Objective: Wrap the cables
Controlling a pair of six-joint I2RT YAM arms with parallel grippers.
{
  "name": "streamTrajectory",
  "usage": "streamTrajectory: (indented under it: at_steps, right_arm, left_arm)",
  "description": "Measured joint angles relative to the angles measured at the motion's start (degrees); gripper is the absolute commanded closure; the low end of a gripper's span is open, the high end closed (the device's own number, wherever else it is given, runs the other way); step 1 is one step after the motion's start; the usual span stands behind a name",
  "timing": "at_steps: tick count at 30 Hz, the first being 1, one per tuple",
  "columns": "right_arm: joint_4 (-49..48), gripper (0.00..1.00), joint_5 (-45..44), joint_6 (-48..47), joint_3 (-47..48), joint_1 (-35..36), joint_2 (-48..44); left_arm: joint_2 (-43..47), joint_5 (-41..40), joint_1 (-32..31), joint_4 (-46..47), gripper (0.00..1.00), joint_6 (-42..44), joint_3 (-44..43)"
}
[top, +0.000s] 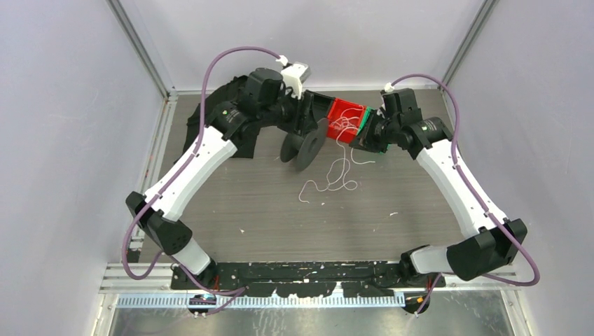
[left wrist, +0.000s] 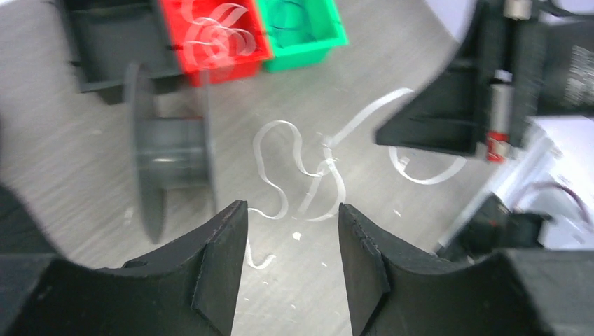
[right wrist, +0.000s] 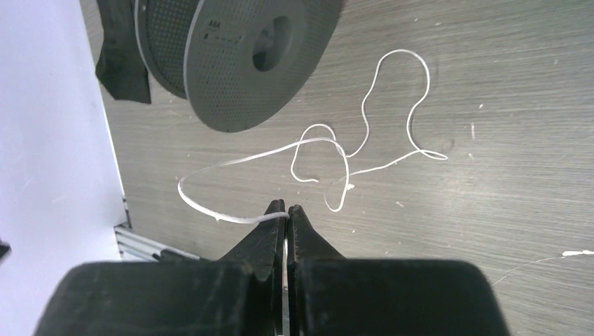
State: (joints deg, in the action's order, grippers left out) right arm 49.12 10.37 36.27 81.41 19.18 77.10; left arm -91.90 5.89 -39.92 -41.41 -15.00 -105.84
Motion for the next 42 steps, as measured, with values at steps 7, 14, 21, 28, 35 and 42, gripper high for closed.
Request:
streamTrajectory:
  at_steps: [7, 14, 21, 28, 35, 42]
  right_arm:
    - [2.71, 1.00, 5.29, 3.04, 0.07, 0.00, -0.96]
    - [-2.99, 0.99, 9.73, 15.04, -4.09, 0.22, -4.79]
    - [-9.03, 0.99, 10.19, 21.29, -5.57, 0.26, -8.09]
    - [-12.55, 0.99, 11.02, 24.11, -7.32, 0.26, -8.11]
    - [-13.33, 0.93, 11.17, 25.46, -8.63, 0.22, -8.39]
    - [-5.44, 0.18, 5.35, 21.33, -7.96, 0.09, -11.52]
  left_arm:
    - [5.70, 21.40, -0.39, 5.70, 0.48, -6.38, 10.56]
    - [8.50, 29.27, -1.22, 22.18, 0.45, -22.56, 25.27]
    - [7.63, 29.75, -1.29, 38.49, 0.45, -37.16, 32.11]
    - [4.07, 29.79, -1.68, 45.68, 0.59, -42.25, 32.11]
    - [0.59, 30.80, -2.23, 47.67, 0.99, -44.26, 31.67]
    - [0.42, 35.54, -2.25, 45.75, 1.00, -44.41, 29.88]
